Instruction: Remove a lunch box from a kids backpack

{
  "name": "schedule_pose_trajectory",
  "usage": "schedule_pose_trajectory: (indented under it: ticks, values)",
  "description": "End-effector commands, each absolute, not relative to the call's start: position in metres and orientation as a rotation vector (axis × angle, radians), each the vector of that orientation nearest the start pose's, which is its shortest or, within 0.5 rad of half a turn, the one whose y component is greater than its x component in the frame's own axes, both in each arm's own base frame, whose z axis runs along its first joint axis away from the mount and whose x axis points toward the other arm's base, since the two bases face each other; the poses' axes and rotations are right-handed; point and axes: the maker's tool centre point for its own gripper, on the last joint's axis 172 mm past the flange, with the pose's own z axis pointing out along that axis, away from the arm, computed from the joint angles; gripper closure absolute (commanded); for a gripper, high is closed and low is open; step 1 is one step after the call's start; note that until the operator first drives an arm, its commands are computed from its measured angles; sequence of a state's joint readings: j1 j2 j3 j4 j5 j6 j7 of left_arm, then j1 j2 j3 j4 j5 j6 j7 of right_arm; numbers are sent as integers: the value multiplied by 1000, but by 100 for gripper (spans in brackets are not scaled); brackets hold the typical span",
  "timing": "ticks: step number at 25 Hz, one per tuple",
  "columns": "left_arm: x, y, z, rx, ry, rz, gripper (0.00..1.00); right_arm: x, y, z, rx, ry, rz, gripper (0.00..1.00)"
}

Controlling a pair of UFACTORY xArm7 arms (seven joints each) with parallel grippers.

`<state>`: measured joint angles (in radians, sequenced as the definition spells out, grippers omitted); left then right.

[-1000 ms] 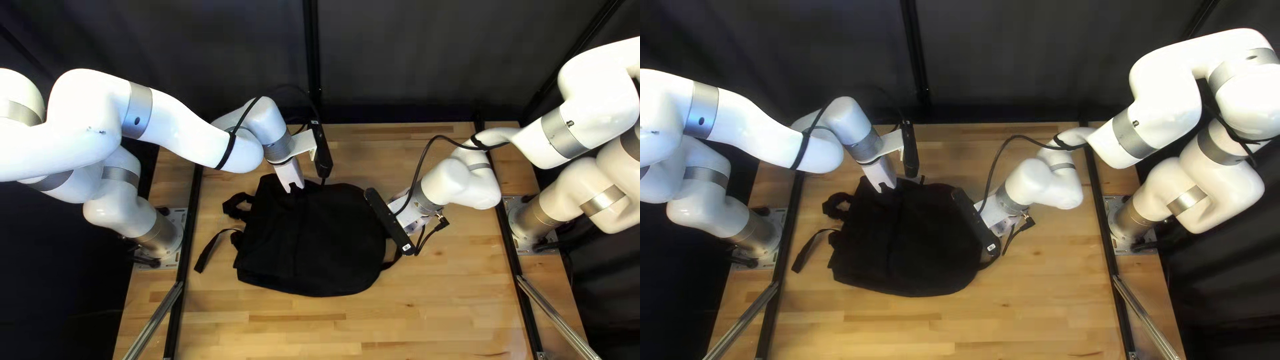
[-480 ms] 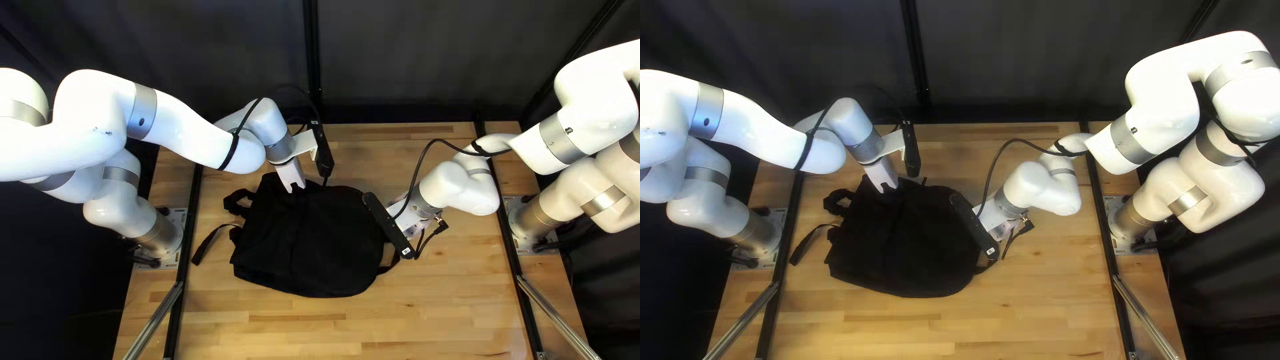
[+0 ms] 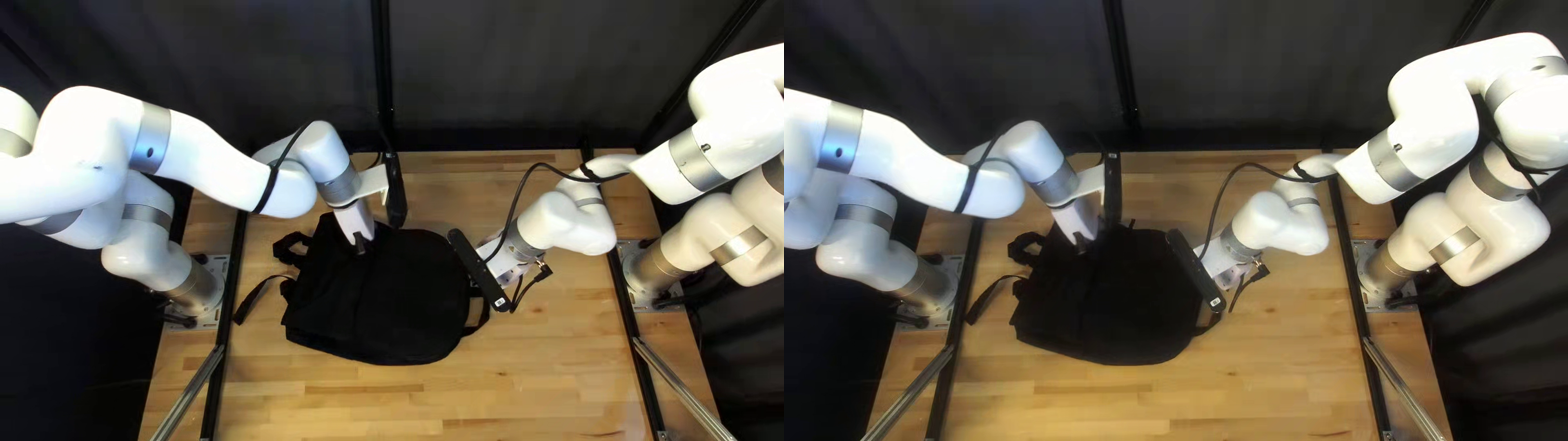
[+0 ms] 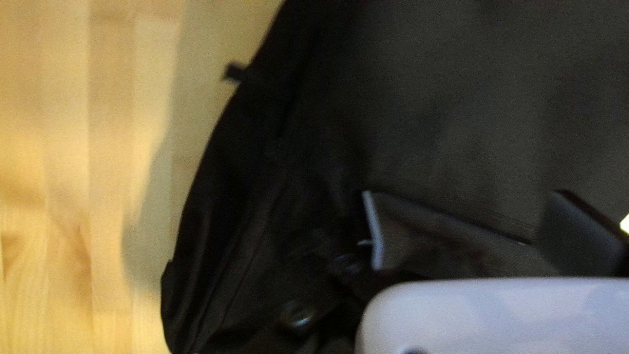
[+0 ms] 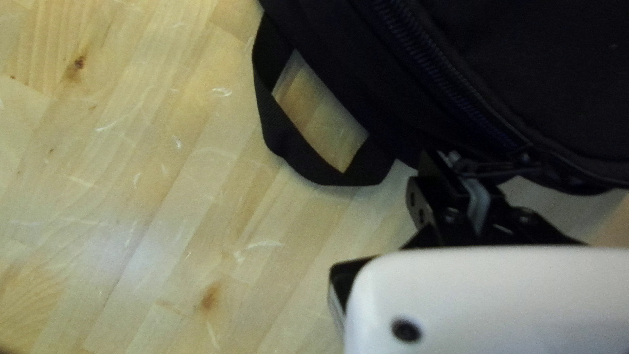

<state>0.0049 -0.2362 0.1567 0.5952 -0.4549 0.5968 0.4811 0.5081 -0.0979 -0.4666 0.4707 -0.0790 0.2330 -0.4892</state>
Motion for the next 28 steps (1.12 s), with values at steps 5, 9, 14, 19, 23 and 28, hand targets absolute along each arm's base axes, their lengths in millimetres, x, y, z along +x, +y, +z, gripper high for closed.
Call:
schedule_pose_trajectory:
  ticks: [5, 9, 14, 19, 23, 28]
  values:
    - [460, 28, 146, -3212, 245, -733, 0, 427, 28, 83, -3016, -945, -515, 100]
    - [483, 30, 147, -3175, 307, -748, 0, 428, 30, 82, -3013, -955, -514, 100]
    - [509, 35, 139, -3158, 333, -768, 0, 431, 31, 78, -3007, -969, -512, 100]
    - [521, 47, 123, -3161, 300, -791, 0, 431, 31, 78, -3007, -977, -514, 100]
    - [527, 57, 118, -3161, 262, -800, 0, 430, 31, 78, -3006, -984, -515, 100]
    - [531, 67, 109, -3163, 219, -805, 0, 432, 33, 76, -3005, -990, -515, 100]
